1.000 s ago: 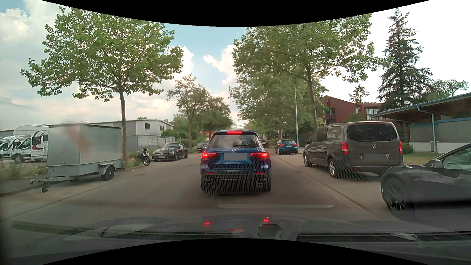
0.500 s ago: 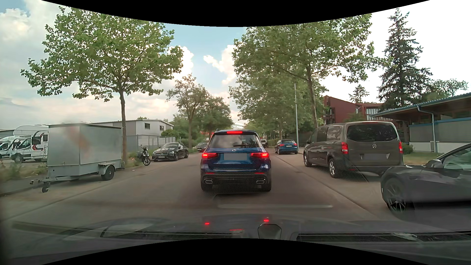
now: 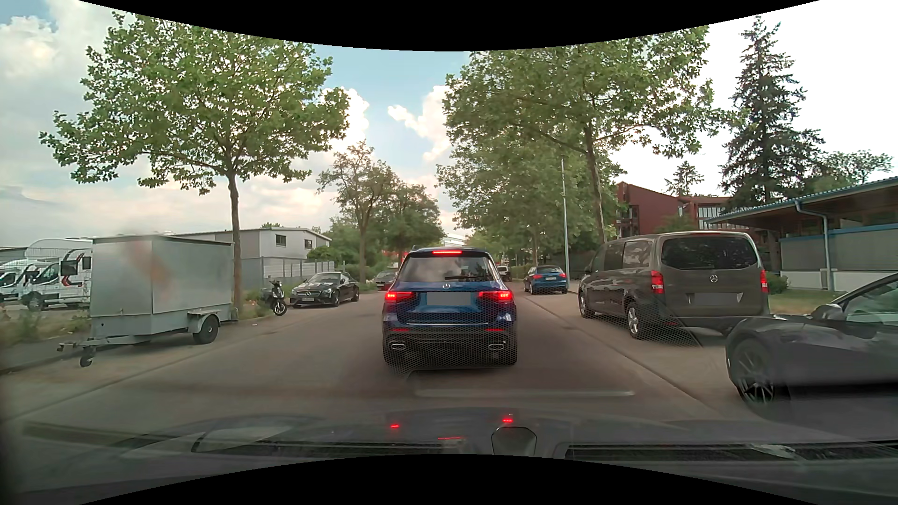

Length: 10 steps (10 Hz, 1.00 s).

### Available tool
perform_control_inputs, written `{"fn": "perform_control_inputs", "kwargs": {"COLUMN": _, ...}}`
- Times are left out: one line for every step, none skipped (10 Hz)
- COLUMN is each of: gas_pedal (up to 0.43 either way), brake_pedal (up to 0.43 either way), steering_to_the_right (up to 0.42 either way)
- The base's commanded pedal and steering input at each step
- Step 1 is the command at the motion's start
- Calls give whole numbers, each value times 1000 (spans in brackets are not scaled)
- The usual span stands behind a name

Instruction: Follow the waypoints while adhering to traffic rules and regulations

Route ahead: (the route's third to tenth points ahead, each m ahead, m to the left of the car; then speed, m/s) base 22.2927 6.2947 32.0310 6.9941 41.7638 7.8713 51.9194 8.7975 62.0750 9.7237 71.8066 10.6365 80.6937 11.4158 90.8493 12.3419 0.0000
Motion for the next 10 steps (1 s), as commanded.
{"fn": "perform_control_inputs", "kwargs": {"gas_pedal": 0, "brake_pedal": 183, "steering_to_the_right": 9}}
{"fn": "perform_control_inputs", "kwargs": {"gas_pedal": 0, "brake_pedal": 183, "steering_to_the_right": 9}}
{"fn": "perform_control_inputs", "kwargs": {"gas_pedal": 0, "brake_pedal": 183, "steering_to_the_right": 9}}
{"fn": "perform_control_inputs", "kwargs": {"gas_pedal": 0, "brake_pedal": 183, "steering_to_the_right": 9}}
{"fn": "perform_control_inputs", "kwargs": {"gas_pedal": 0, "brake_pedal": 183, "steering_to_the_right": 9}}
{"fn": "perform_control_inputs", "kwargs": {"gas_pedal": 0, "brake_pedal": 183, "steering_to_the_right": 9}}
{"fn": "perform_control_inputs", "kwargs": {"gas_pedal": 0, "brake_pedal": 183, "steering_to_the_right": 9}}
{"fn": "perform_control_inputs", "kwargs": {"gas_pedal": 0, "brake_pedal": 183, "steering_to_the_right": 9}}
{"fn": "perform_control_inputs", "kwargs": {"gas_pedal": 0, "brake_pedal": 183, "steering_to_the_right": 9}}
{"fn": "perform_control_inputs", "kwargs": {"gas_pedal": 0, "brake_pedal": 183, "steering_to_the_right": 9}}
